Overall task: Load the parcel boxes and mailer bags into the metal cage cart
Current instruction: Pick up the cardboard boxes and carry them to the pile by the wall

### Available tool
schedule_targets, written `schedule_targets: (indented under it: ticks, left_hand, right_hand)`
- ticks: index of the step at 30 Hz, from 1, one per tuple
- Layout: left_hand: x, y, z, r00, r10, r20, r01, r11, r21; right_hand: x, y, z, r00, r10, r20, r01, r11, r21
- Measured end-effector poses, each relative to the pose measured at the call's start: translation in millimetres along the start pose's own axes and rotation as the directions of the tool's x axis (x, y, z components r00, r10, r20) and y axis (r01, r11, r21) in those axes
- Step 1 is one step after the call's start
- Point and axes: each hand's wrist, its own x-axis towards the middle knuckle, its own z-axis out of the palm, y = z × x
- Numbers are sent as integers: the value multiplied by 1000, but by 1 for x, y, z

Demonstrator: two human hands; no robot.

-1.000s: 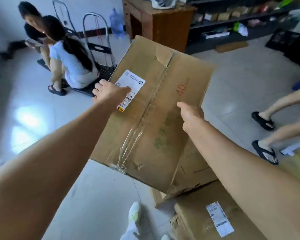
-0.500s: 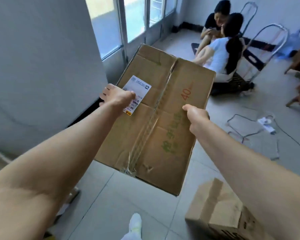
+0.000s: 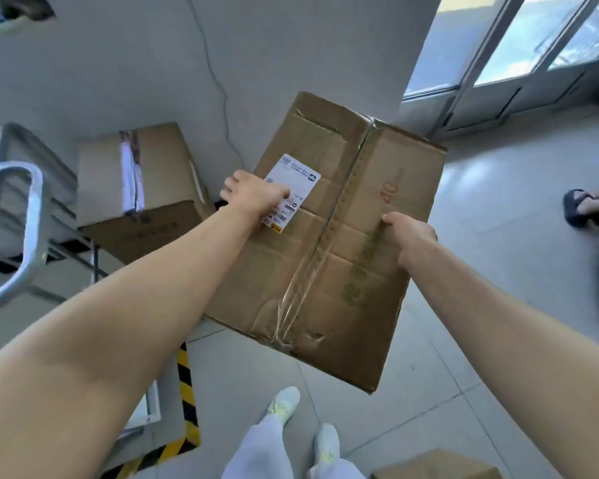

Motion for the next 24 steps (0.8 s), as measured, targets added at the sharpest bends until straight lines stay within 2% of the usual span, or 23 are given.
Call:
schedule_targets:
  ticks: [5, 9, 19, 24]
  left_hand:
    - [-20, -56, -11, 984, -153, -95, 146, 987, -74]
    - [-32, -99, -9, 964, -246, -102, 230, 962, -146]
    - [-21, -228, 14, 906, -419, 61, 421, 876, -238]
    - [-5, -303, 27, 843, -497, 208, 538, 768, -346]
  right_hand:
    - [-7, 20, 25, 992, -42, 115, 52, 995, -89]
    - [-7, 46, 42, 986, -38, 160, 61, 989, -139]
    - [3, 136, 102, 985, 68, 159, -10, 940, -340]
    - [11, 195, 146, 981, 115, 157, -34, 897, -442]
